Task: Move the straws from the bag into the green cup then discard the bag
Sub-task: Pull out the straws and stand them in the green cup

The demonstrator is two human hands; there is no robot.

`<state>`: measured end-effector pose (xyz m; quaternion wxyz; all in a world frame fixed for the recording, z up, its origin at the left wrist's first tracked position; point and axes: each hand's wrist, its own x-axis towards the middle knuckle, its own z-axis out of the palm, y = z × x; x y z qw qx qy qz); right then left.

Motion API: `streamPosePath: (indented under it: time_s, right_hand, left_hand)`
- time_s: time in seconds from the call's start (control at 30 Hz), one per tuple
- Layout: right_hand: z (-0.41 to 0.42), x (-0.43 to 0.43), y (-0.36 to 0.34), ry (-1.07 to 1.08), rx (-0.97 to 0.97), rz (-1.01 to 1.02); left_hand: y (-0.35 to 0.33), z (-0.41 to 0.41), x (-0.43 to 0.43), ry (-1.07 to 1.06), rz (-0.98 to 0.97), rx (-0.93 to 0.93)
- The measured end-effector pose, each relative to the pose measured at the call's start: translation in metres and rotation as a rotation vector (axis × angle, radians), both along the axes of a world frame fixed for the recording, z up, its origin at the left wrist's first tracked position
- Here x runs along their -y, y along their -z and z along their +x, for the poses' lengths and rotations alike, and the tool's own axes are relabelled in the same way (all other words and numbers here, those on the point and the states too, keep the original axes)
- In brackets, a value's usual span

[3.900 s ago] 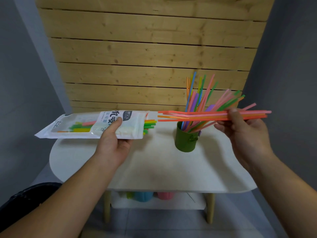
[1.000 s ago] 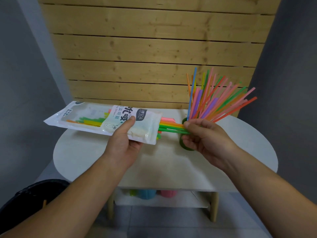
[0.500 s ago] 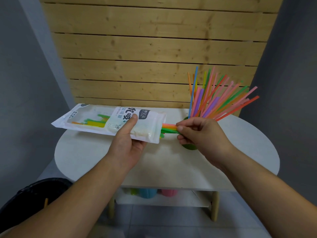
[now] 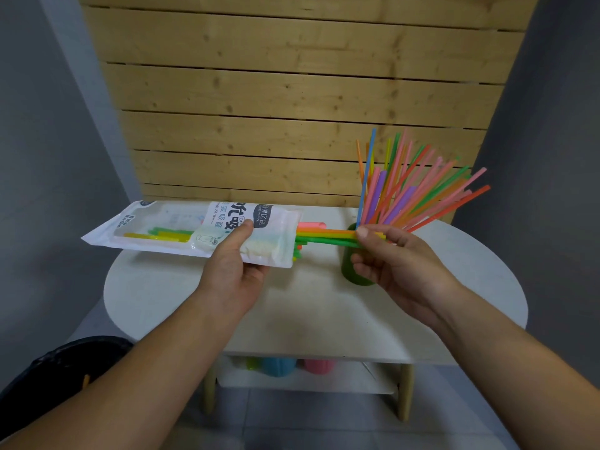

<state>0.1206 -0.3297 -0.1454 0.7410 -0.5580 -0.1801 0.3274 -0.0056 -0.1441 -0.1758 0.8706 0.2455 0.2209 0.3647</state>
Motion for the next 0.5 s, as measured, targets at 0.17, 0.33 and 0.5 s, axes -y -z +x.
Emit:
streamPosePath:
  time_s: [0.17, 0.33, 0.5]
  right_hand:
    - [-0.016, -0.008, 0.014, -0.058, 0.052, -0.084]
    - [-0.039, -0.028, 0.021, 0.028, 0.173, -0.156]
    - [-0.036, -0.040, 0.010, 0.194, 0.005, 0.092]
  left_hand:
    - [-0.003, -0.001, -0.001, -0.016, -0.008, 0.025]
    - [-0.001, -0.002, 0.001, 0.003, -0.009, 0.015]
    - [0.000, -0.002, 0.003, 0.001, -0.013, -0.001]
